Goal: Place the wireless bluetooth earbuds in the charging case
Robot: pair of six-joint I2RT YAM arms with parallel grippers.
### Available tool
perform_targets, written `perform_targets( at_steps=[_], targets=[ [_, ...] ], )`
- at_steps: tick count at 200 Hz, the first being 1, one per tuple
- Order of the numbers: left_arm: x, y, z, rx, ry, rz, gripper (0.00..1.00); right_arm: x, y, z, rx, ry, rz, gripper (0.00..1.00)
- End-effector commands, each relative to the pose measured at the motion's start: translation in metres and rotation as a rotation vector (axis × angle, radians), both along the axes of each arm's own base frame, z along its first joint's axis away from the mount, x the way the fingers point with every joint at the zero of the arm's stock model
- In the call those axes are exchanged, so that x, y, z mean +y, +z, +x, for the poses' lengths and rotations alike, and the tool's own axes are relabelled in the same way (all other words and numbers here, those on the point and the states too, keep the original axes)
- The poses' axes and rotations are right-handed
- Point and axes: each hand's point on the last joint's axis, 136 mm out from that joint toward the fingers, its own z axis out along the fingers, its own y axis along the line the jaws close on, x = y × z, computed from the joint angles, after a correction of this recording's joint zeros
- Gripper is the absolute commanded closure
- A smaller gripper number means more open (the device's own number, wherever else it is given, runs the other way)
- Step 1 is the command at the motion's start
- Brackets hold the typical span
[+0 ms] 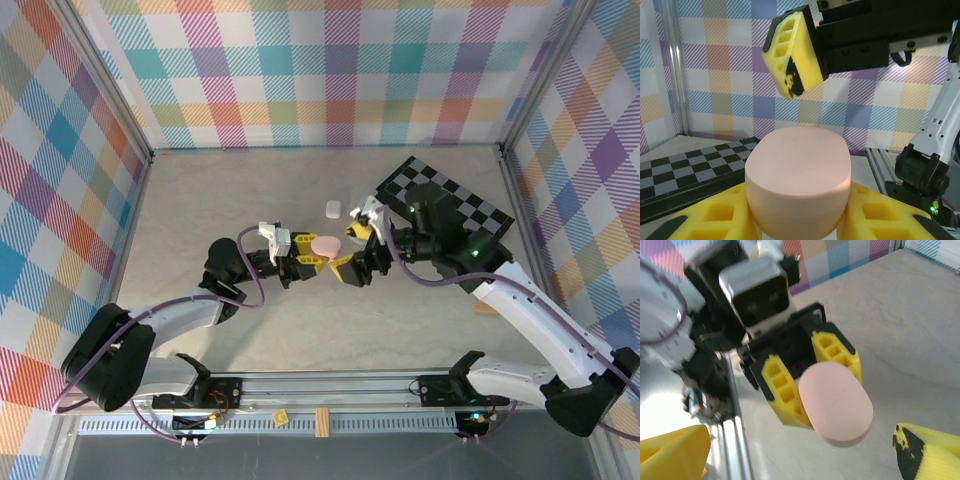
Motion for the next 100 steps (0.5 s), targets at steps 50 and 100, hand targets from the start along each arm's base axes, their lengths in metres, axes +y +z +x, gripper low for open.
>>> perform_targets(
  at_steps=[50,100],
  targets=[
    [0.004,-0.001,-0.016,-0.02,-0.03,0.03,0.65,0.005,-0.016,0.039,-0.138,-0.058,-0.152,0.09],
    [0.004,-0.003,-0.016,-0.03,-0.028,0.038,0.65,-0.004,0.001,0.069,-0.185,-0.243,-0.13,0.1]
  ],
)
